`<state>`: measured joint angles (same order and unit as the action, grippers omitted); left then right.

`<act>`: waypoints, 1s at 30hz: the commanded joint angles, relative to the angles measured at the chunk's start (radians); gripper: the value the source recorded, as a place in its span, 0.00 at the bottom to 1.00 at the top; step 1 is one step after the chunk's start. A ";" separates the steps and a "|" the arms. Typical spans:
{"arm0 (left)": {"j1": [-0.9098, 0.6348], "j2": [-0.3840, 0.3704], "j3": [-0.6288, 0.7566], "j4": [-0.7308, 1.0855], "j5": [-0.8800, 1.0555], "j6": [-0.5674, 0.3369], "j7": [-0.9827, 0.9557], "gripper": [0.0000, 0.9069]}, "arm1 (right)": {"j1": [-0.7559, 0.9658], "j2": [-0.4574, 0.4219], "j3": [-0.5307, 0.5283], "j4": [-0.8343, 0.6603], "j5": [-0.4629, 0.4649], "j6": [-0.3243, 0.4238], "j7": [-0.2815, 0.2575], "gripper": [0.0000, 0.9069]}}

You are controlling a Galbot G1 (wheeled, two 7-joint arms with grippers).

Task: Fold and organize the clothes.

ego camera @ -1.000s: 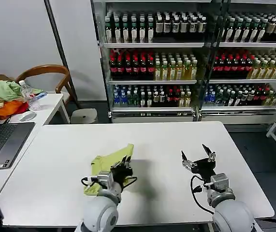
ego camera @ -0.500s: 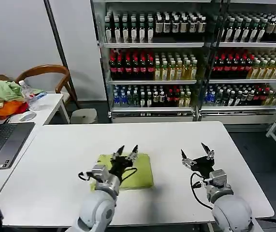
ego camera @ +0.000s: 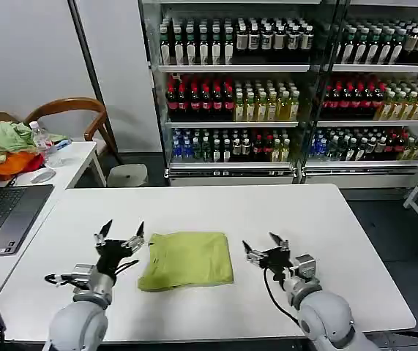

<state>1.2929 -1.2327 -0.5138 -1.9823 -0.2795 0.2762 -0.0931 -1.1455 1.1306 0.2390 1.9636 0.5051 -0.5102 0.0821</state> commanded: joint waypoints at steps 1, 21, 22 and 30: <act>0.077 0.056 -0.131 0.022 0.056 -0.076 0.062 1.00 | 0.074 0.056 -0.108 -0.115 0.312 -0.071 0.008 1.00; 0.070 0.033 -0.120 0.033 0.051 -0.070 0.017 1.00 | 0.133 0.104 -0.152 -0.200 0.484 -0.070 0.114 0.57; 0.069 0.032 -0.118 0.034 0.051 -0.070 0.016 1.00 | 0.132 0.104 -0.153 -0.199 0.489 -0.070 0.116 0.20; 0.068 0.028 -0.110 0.036 0.052 -0.070 0.013 1.00 | 0.126 0.106 -0.155 -0.195 0.502 -0.070 0.123 0.00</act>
<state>1.3546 -1.2092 -0.6163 -1.9485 -0.2339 0.2111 -0.0795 -1.0276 1.2277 0.0957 1.7841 0.9475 -0.5729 0.1819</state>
